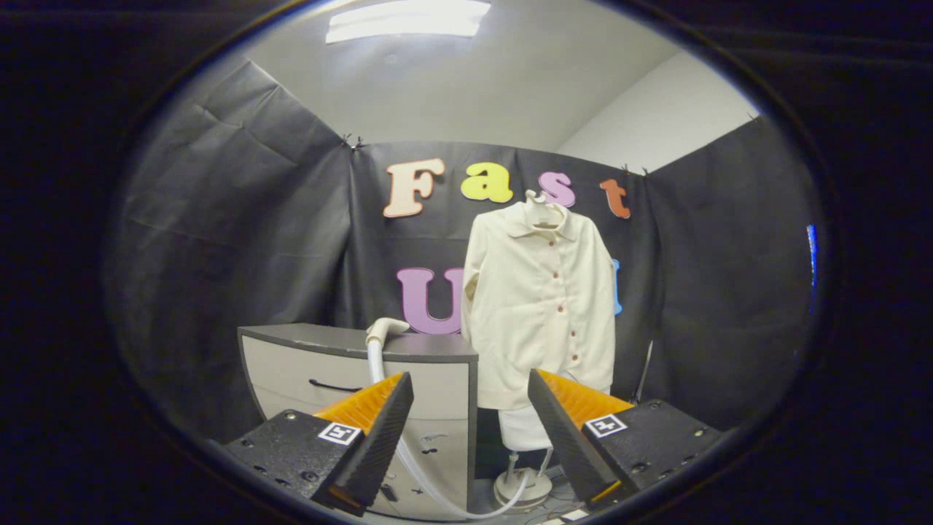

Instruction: Iron the clothes twice with a garment steamer, once on the left side and once on the right side.

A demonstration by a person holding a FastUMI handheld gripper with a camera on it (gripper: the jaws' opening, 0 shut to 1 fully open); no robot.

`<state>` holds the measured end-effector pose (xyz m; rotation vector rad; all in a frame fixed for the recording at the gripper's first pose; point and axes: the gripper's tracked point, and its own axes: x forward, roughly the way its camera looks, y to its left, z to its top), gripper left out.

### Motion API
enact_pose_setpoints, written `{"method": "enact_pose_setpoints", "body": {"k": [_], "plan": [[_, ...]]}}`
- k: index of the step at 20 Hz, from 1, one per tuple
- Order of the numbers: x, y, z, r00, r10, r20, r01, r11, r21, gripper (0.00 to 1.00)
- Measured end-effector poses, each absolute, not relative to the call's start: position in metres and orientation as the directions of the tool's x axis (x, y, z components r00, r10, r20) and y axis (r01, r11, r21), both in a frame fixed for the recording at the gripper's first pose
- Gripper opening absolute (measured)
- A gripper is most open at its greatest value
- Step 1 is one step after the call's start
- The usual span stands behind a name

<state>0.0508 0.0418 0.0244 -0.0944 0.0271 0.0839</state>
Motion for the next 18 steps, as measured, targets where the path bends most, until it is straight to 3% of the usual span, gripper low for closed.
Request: {"method": "enact_pose_setpoints", "body": {"k": [4,18], "plan": [[0.091,0.067,0.026,0.980,0.169,-0.102,-0.180,0.978,-0.109,0.96],[0.231,0.144,0.023,0.933,0.262,-0.245,-0.280,0.959,-0.038,0.97]]}}
